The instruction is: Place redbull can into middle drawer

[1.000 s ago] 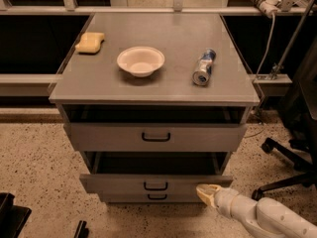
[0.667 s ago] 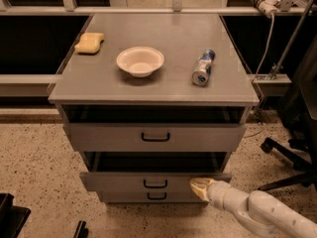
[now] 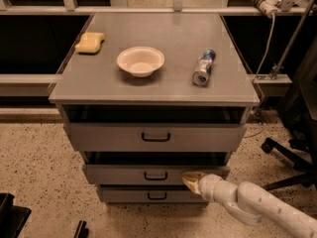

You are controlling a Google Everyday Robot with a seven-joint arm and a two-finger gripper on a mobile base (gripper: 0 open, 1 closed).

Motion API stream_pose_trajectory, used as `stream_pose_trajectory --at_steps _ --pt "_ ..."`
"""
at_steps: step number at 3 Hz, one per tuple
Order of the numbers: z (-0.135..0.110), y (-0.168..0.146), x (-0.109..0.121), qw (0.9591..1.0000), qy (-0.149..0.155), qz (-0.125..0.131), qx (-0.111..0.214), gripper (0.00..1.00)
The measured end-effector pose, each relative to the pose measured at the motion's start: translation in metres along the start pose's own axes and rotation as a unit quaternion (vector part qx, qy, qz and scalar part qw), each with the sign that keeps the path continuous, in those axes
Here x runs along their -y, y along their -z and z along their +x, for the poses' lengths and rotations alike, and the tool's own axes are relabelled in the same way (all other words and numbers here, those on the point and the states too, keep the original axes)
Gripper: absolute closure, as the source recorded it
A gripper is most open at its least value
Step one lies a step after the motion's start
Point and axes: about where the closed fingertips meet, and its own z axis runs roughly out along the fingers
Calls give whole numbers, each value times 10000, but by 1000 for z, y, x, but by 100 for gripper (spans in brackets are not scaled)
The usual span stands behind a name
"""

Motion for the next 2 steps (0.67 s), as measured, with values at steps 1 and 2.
stream_pose_trajectory --at_steps 1,2 --pt "15 3 0 9995 -253 -76 -156 100" --pt "37 37 9 9970 -677 80 -353 100"
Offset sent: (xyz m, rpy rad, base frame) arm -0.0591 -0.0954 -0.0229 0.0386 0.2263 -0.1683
